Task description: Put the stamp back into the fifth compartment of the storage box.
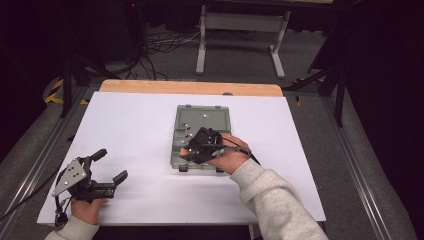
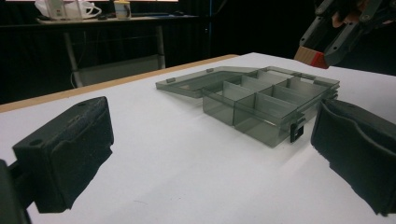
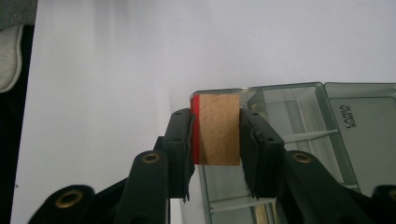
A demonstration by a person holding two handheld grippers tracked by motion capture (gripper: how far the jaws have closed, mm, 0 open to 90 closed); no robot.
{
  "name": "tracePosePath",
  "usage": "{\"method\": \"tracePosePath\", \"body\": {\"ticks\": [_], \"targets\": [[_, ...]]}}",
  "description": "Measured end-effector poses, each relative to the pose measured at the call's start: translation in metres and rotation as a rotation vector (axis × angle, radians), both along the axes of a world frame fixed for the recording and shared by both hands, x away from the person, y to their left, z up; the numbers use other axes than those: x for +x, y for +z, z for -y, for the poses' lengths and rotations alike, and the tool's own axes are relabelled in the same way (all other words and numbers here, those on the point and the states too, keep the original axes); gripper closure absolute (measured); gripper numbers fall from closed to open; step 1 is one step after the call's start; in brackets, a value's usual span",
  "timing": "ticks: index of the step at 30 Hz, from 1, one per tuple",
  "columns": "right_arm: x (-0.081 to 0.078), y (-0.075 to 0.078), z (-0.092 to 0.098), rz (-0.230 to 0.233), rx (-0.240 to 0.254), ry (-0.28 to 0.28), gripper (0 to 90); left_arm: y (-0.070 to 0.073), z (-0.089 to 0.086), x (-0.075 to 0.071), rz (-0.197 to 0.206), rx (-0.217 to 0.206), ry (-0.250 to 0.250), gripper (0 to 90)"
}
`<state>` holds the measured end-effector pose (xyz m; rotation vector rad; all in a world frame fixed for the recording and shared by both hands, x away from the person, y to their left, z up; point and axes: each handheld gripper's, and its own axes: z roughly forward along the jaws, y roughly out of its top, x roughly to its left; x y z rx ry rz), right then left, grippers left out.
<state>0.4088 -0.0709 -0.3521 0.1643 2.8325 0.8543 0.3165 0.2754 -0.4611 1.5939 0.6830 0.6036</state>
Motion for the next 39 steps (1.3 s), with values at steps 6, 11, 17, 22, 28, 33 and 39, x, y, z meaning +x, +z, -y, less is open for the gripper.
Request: {"method": "tracePosePath", "body": {"ticks": [6, 11, 17, 22, 28, 33, 39], "targets": [[0.004, 0.000, -0.007, 0.011, -0.003, 0.002, 65.8, 0.000, 0.000, 0.000, 0.001, 0.001, 0.000, 0.1], [0.008, -0.001, -0.013, 0.016, -0.005, 0.001, 65.9, 0.000, 0.000, 0.000, 0.002, 0.000, 0.001, 0.1], [0.013, -0.004, -0.018, 0.019, -0.018, 0.000, 65.9, 0.000, 0.000, 0.000, 0.002, 0.000, 0.000, 0.1], [0.020, -0.009, -0.023, 0.021, -0.021, -0.007, 65.9, 0.000, 0.000, 0.000, 0.001, -0.003, 0.000, 0.1], [0.026, -0.012, -0.027, 0.022, -0.023, -0.012, 65.9, 0.000, 0.000, 0.000, 0.002, -0.002, 0.000, 0.1], [0.032, -0.018, -0.031, 0.020, -0.031, -0.017, 65.9, 0.000, 0.000, 0.000, 0.002, -0.003, -0.001, 0.1], [0.037, -0.021, -0.034, 0.015, -0.035, -0.016, 65.8, 0.000, 0.000, 0.000, 0.002, -0.003, -0.002, 0.1]]}}
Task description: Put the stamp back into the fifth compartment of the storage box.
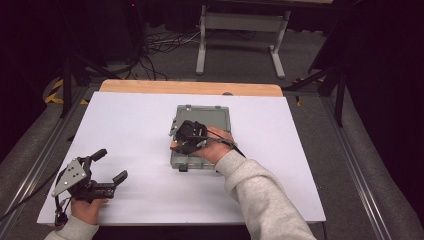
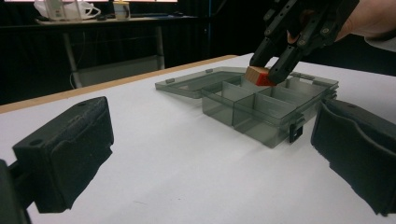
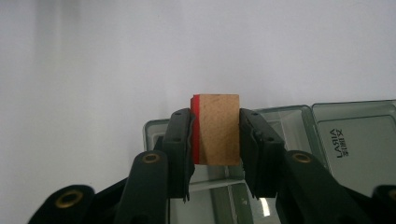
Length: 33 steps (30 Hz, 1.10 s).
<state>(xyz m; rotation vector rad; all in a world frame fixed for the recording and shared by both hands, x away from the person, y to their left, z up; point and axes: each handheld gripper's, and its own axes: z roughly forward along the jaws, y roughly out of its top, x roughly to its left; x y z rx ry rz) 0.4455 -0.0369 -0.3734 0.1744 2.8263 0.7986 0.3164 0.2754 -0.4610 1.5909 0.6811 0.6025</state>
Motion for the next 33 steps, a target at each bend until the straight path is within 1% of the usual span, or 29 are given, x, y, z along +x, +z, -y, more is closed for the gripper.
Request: {"method": "tracePosePath", "body": {"ticks": [3, 6, 7, 8, 12, 13, 14, 15, 23, 30, 31, 33], "targets": [[0.002, -0.003, -0.001, -0.004, -0.007, 0.002, 65.9, 0.000, 0.000, 0.000, 0.000, 0.000, -0.001, 0.1], [0.004, -0.007, -0.001, -0.017, -0.027, 0.003, 65.8, 0.000, 0.000, 0.000, 0.001, 0.000, 0.000, 0.1], [0.004, -0.009, -0.002, -0.032, -0.037, -0.015, 65.8, 0.000, 0.000, 0.000, 0.000, 0.001, -0.001, 0.1], [0.005, -0.009, -0.002, -0.030, -0.037, -0.002, 65.9, 0.000, 0.000, 0.000, 0.000, 0.000, -0.001, 0.1], [0.005, -0.012, -0.003, -0.047, -0.048, -0.009, 65.8, 0.000, 0.000, 0.000, 0.001, 0.001, -0.001, 0.1], [0.005, -0.012, -0.004, -0.051, -0.051, -0.008, 65.8, 0.000, 0.000, 0.000, 0.001, 0.000, 0.000, 0.1], [0.005, -0.014, -0.004, -0.056, -0.066, -0.001, 65.8, 0.000, 0.000, 0.000, 0.001, 0.000, -0.001, 0.1], [0.006, -0.016, -0.005, -0.061, -0.066, 0.000, 65.8, 0.000, 0.000, 0.000, 0.001, 0.000, -0.001, 0.1], [0.008, -0.022, -0.004, -0.082, -0.098, -0.001, 65.8, 0.000, 0.000, 0.000, 0.001, 0.000, -0.001, 0.1], [0.010, -0.025, -0.004, -0.100, -0.119, 0.011, 65.8, 0.000, 0.000, 0.000, 0.000, 0.000, -0.001, 0.1], [0.010, -0.026, -0.005, -0.114, -0.125, 0.015, 65.8, 0.000, 0.000, 0.000, -0.001, -0.001, -0.002, 0.1], [0.010, -0.028, -0.005, -0.115, -0.130, 0.021, 65.8, 0.000, 0.000, 0.000, -0.001, 0.001, -0.003, 0.1]]}}
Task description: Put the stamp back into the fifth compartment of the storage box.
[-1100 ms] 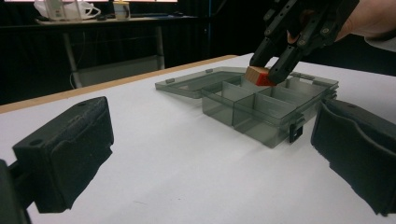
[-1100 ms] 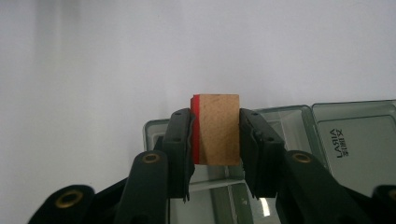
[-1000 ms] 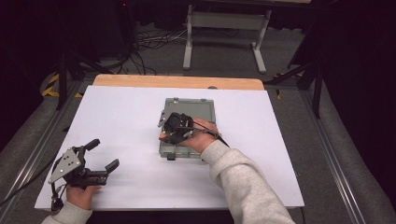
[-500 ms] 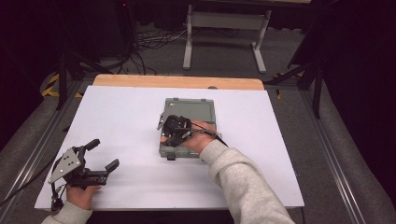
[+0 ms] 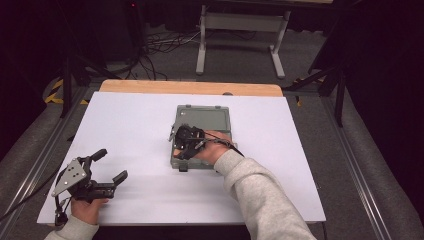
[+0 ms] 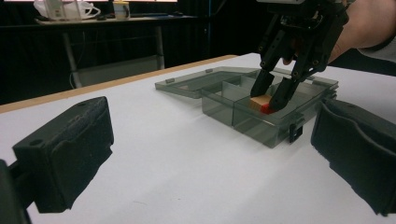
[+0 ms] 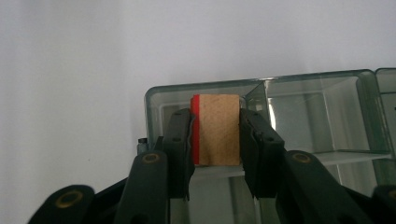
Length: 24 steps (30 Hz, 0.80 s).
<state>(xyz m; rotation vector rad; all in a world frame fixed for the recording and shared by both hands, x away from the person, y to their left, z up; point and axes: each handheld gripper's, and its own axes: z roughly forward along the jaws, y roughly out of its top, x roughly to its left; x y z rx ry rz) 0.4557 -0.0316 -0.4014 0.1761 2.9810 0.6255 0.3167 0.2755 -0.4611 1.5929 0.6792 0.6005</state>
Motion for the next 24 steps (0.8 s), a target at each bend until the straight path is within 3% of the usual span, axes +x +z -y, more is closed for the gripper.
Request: {"method": "tracePosePath", "body": {"ticks": [24], "targets": [[-0.0013, -0.0071, -0.0042, -0.038, -0.031, 0.006, 65.7, 0.0000, 0.0001, 0.0000, 0.001, -0.001, 0.000, 0.1]]}}
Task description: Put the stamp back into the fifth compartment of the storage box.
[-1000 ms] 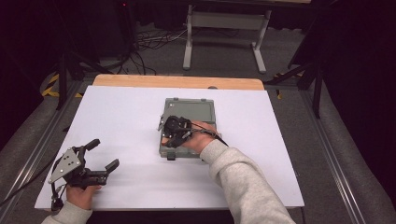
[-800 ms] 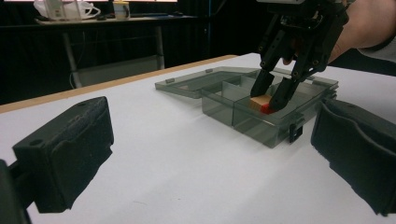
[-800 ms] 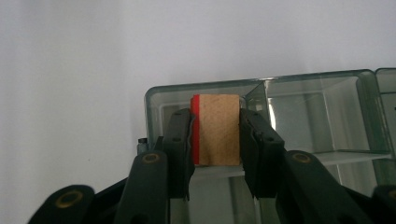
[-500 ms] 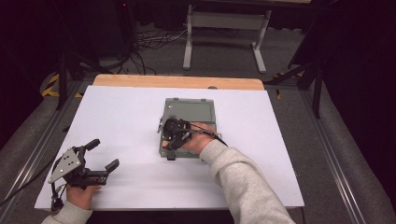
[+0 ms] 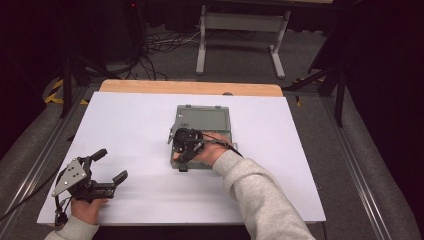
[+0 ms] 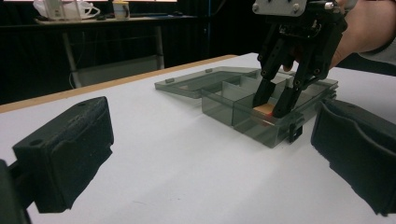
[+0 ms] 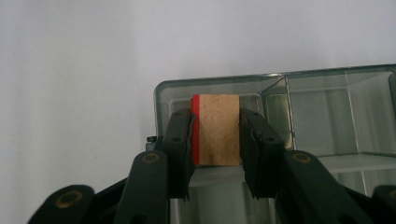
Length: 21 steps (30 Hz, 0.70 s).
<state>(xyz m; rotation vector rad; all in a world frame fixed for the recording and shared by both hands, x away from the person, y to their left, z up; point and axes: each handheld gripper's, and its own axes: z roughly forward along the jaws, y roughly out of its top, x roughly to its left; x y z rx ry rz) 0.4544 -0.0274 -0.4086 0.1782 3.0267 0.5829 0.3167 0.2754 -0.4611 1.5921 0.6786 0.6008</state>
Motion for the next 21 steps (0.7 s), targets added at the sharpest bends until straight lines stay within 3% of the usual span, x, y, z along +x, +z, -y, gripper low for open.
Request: {"method": "tracePosePath", "body": {"ticks": [14, 15, 17, 21], "targets": [[-0.001, 0.011, 0.004, 0.044, 0.069, -0.008, 50.7, 0.000, 0.000, 0.000, 0.000, 0.002, 0.001, 0.1], [-0.001, 0.015, 0.006, 0.060, 0.081, -0.014, 43.8, 0.000, 0.000, 0.000, 0.000, 0.002, 0.001, 0.1], [-0.001, 0.018, 0.007, 0.065, 0.084, -0.019, 41.4, 0.000, 0.000, 0.000, -0.002, -0.001, 0.001, 0.1], [-0.006, 0.032, 0.010, 0.099, 0.142, -0.021, 31.4, 0.000, 0.001, 0.000, -0.002, -0.002, 0.001, 0.1]]}}
